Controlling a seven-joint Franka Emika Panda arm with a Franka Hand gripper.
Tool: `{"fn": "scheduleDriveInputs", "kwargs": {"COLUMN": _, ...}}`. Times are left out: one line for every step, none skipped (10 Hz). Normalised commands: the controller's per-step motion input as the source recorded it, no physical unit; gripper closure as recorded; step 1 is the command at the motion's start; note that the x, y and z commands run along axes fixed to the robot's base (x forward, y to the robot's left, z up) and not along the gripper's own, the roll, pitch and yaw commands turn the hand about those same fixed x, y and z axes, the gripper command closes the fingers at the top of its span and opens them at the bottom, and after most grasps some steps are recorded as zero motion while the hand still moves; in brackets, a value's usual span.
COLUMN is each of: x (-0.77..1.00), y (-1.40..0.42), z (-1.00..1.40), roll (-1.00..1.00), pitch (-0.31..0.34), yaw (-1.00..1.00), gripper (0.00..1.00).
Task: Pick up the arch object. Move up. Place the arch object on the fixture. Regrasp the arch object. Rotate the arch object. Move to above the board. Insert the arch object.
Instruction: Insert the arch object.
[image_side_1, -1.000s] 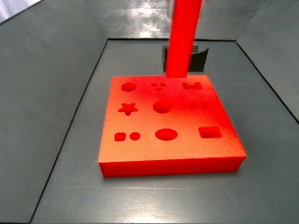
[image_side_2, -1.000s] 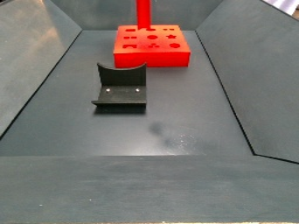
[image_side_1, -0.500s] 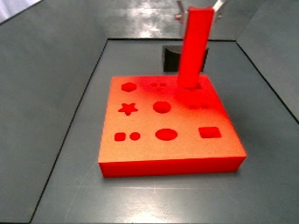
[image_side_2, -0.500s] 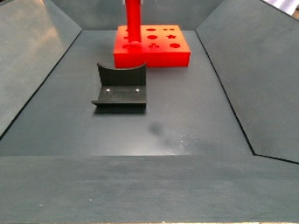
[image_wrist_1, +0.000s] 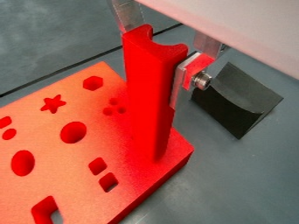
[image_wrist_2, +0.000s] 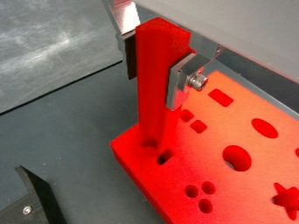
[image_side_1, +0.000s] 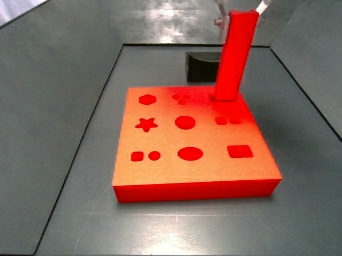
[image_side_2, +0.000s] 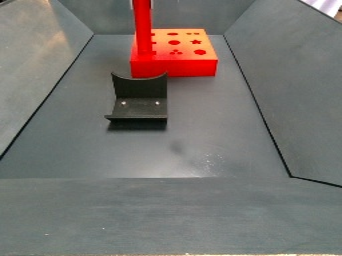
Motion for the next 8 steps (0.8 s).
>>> {"fn": "scheduleDriveInputs", "kwargs": {"x": 0.00, "y": 0.12, "z": -0.13, "roll": 0.00, "pitch": 0.000, "yaw": 0.00, "gripper": 1.00}}
{"fn": "scheduleDriveInputs", "kwargs": {"x": -0.07, "y": 0.05, "z": -0.12, "roll": 0.00, "pitch": 0.000, "yaw": 0.00, "gripper": 1.00}}
{"fn": "scheduleDriveInputs", "kwargs": {"x": -0.05, "y": 0.03, "z": -0.10, "roll": -0.06, "pitch": -0.014, "yaw": 0.00, "gripper": 1.00}}
{"fn": "scheduleDriveInputs", "kwargs": {"x": 0.00, "y": 0.00, "z": -0.07, "roll": -0.10, "pitch": -0.050, "yaw": 0.00, "gripper": 1.00}}
{"fn": "scheduleDriveInputs", "kwargs": {"x": -0.05, "y": 0.00, "z": -0.04, "roll": -0.12, "pitch": -0.103, "yaw": 0.00, "gripper": 1.00}}
{"fn": "scheduleDriveInputs", "kwargs": {"x": -0.14, "y": 0.00, "z": 0.00, "roll": -0.12, "pitch": -0.124, "yaw": 0.00, "gripper": 1.00}}
{"fn": "scheduleDriveInputs", "kwargs": {"x": -0.19, "y": -0.02, "z": 0.00, "roll": -0.09, "pitch": -0.137, "yaw": 0.00, "gripper": 1.00}}
{"fn": "scheduleDriveInputs", "kwargs": {"x": -0.23, "y": -0.02, "z": 0.00, "roll": -0.11, "pitch": -0.157, "yaw": 0.00, "gripper": 1.00}}
